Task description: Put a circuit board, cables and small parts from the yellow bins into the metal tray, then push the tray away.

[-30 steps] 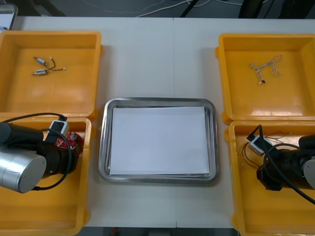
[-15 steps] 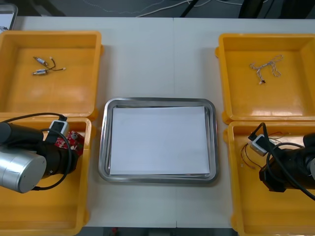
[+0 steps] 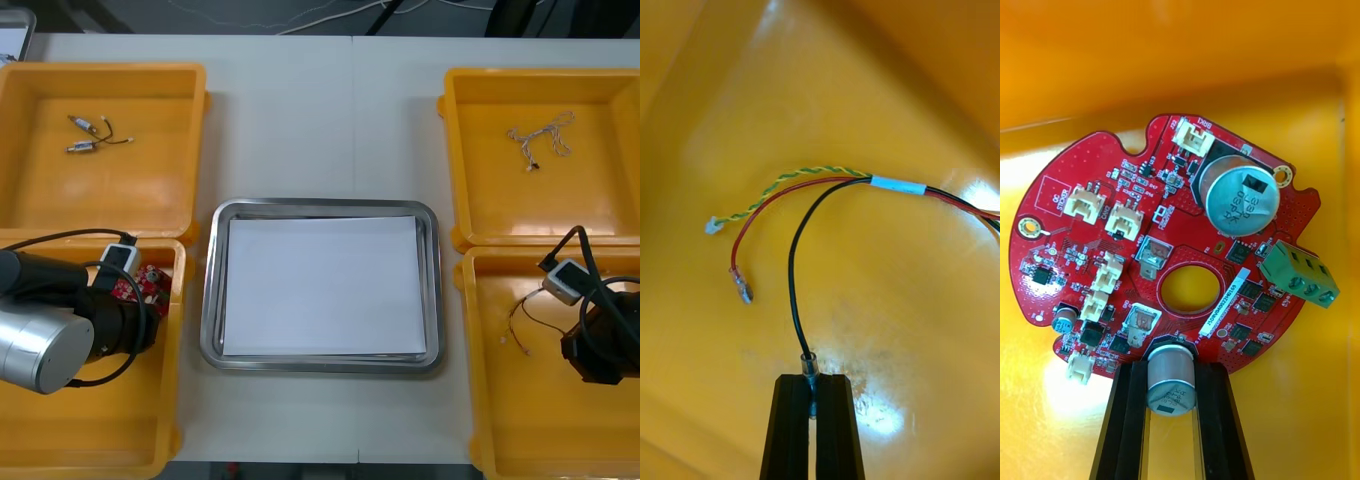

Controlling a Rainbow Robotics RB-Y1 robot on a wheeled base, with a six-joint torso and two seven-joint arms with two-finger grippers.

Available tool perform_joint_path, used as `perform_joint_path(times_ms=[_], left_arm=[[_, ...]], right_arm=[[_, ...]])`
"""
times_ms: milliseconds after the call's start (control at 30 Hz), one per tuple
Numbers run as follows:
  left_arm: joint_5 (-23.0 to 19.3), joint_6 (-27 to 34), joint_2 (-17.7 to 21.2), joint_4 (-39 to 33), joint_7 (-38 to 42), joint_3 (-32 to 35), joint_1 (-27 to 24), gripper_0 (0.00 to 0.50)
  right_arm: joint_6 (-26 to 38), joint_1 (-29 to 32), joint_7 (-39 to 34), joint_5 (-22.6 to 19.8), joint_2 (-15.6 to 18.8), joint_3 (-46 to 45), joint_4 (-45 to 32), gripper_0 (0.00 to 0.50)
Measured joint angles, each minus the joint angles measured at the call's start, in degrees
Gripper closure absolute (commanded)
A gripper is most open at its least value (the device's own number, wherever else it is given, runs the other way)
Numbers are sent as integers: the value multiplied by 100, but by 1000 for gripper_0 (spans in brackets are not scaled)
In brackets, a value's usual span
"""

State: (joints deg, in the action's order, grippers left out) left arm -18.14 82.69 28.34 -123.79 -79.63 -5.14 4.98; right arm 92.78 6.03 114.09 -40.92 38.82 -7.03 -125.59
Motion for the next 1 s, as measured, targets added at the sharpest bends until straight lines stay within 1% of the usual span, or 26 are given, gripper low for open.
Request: perform_joint_path(times_ms=[100,267,367,533,633,733,800,867,1000], left_arm=[[-14,-11,2,-56,0,1,91,462],[-79,-37,14,-247,0,18,348,448],[-89,-100,14,-340,-1,27,510,444],[-95,-313,30,-436,-10,114,803,442],[-113,-468,70,-477,-45,187,999,438],[-257,-572,119,-509,-104,322,1182,439],[-441,-597,142,-526,-257,463,1292,442],[-580,-622,162,-543,-572,623,1400,440],[-652,-797,241,-559,-1318,827,1628,440]], right_arm=[[248,0,201,-176,-2,-169,-1,500],[854,0,232,-552,-103,-597,-2,500],[1107,0,280,-605,-277,-882,-3,500],[1417,1,611,-630,-558,-1220,-6,500],[1463,19,614,-630,-636,-1325,-6,500],[1465,91,614,-630,-657,-1378,-6,500],[1465,170,614,-630,-657,-1391,-8,500],[1465,260,614,-630,-657,-1407,-10,500],[1466,418,614,-630,-658,-1410,-11,500]])
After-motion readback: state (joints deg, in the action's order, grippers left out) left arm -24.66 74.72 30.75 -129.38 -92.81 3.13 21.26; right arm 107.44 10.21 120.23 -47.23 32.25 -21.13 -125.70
